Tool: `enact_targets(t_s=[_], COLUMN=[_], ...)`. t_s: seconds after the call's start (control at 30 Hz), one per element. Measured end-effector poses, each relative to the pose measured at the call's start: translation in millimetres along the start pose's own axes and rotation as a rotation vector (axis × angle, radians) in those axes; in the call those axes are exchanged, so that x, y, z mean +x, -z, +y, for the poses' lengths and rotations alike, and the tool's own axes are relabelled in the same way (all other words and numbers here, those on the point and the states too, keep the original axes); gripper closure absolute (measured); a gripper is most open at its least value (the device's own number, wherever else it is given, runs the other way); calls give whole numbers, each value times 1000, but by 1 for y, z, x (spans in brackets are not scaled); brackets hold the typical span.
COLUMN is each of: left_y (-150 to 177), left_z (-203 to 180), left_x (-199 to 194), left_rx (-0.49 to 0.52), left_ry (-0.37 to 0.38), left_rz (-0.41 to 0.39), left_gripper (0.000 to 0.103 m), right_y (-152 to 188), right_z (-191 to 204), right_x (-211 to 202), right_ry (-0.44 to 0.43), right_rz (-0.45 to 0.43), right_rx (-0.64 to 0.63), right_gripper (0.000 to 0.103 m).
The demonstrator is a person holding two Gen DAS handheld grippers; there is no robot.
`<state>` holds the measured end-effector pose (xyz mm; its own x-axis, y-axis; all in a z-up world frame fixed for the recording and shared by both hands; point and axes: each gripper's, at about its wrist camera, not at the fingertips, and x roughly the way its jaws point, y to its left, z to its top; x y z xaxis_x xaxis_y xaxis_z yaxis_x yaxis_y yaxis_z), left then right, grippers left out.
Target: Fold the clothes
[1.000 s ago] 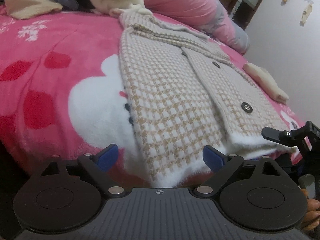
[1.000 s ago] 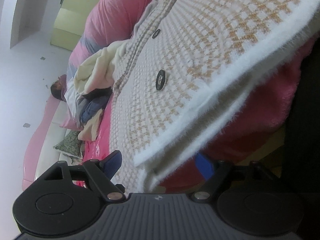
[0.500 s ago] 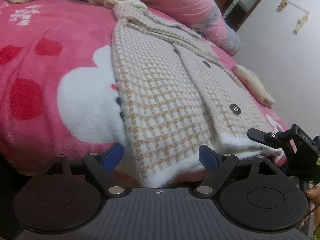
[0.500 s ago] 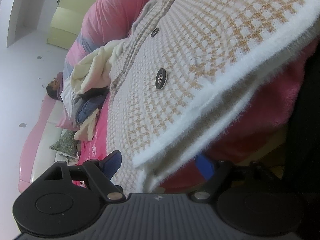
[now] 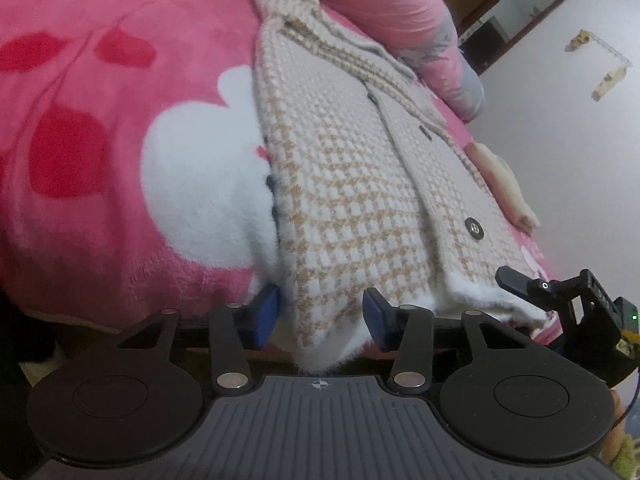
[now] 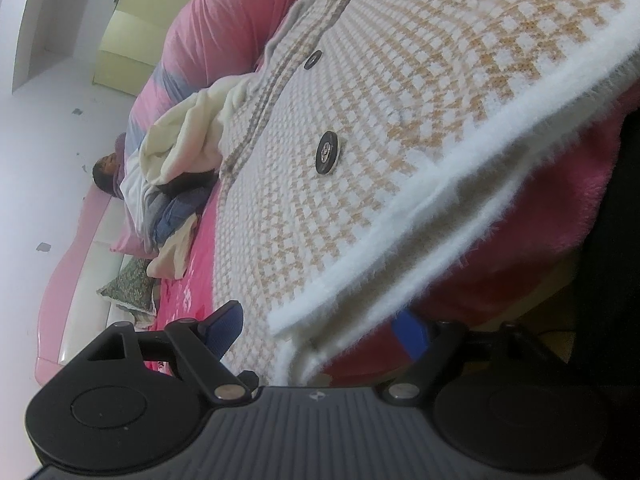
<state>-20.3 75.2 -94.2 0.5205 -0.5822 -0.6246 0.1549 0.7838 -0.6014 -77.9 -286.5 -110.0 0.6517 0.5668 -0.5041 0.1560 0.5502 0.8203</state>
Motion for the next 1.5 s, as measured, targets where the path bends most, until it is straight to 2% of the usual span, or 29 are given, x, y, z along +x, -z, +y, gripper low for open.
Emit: enact_targets(t_s=[0.07, 0.23, 0.3, 0.4, 0.53, 0.6, 0.7, 0.87, 1.03, 1.1, 1.5], left_y=[-2, -5, -3, 1, 1, 1, 1, 2, -1, -1, 2], left_z=[2, 2, 1, -3, 0, -1, -1, -2, -3, -6, -12], left_x=[4, 12, 15, 15, 15, 13, 10, 6, 8, 8, 12], left_rx=[-13, 2, 18, 44, 30, 36, 48, 61, 62, 66, 109], left_ry=[6, 22, 27, 28, 33, 32, 34, 36, 39, 45, 23], left_rz=[25, 61, 82, 86, 83, 73, 60, 43, 54, 62, 71], left_gripper=[44, 43, 51, 53, 57, 66, 75, 82, 79, 67, 67], right_y=[0, 0, -1, -1, -3, -3, 0, 0, 0, -1, 0], right_z=[0, -3, -4, -6, -7, -8, -5, -6, -6, -7, -10], right_x=[0, 0, 0, 0, -1, -1, 0, 0, 0, 0, 1], right_ry=[1, 3, 4, 5, 7, 7, 7, 3, -1, -1, -3], right_rz=[2, 6, 7, 9, 12, 13, 9, 10, 10, 9, 15], right_rx=[-1, 6, 8, 7, 6, 6, 9, 11, 12, 14, 24], right_gripper=[19, 19, 19, 19, 19, 19, 19, 19, 19, 19, 19])
